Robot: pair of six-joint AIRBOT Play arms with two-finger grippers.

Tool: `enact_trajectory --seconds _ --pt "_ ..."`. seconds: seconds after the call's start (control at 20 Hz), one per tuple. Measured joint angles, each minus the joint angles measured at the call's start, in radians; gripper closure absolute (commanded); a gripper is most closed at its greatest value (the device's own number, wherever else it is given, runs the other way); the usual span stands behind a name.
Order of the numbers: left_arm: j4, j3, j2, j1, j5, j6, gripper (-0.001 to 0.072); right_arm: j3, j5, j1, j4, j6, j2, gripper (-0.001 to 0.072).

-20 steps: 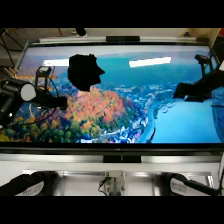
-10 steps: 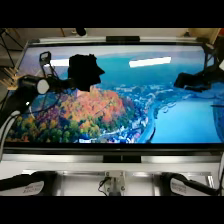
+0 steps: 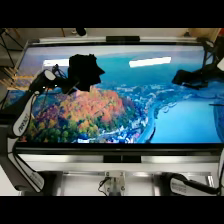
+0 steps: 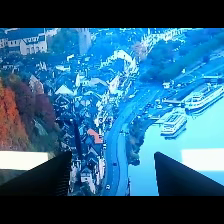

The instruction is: Fold the shirts.

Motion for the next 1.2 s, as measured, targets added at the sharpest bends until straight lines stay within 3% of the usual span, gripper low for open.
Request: enact_trajectory --seconds 0.1,0.15,0.25,0.3,0.45,0.6,0.9,1.05,1.2 --pt "-0.093 0.019 -0.039 0.003 0.045 0.051 0.0035 0.0 -0.002 0.0 0.02 0.0 -0.007 0.0079" --pt "-0.123 0.025 -0.052 0.002 0.068 0.065 0.0195 0.0 -0.003 0.0 0.032 0.0 -0.008 0.0079" --pt "-0.146 0.03 -0.074 -0.001 0.093 0.085 0.0636 0.0 -0.003 0.0 0.045 0.0 -0.011 0.0079" --pt "-0.16 0.032 -0.081 -0.001 0.101 0.093 0.0671 0.0 -0.003 0.0 0.052 0.0 -0.011 0.0079" --pt "-0.2 0.048 -0.068 0.006 0.087 0.131 0.0674 0.0 0.002 0.0 0.071 0.0 -0.013 0.008" --pt "-0.224 0.072 0.039 0.008 0.066 0.237 0.0674 0.001 0.017 0.0 0.116 0.002 -0.01 0.0083" --pt "-0.214 0.087 0.522 -0.065 0.026 0.429 0.0674 0.003 0.061 0.0 0.159 0.006 0.134 0.0083" --pt "-0.157 0.088 0.756 -0.156 0.025 0.447 0.0674 0.004 0.071 0.0 0.163 0.005 0.291 0.0083" --pt "-0.061 0.077 0.892 -0.272 0.017 0.398 0.0674 0.004 0.093 0.0 0.165 0.005 0.449 0.0083"
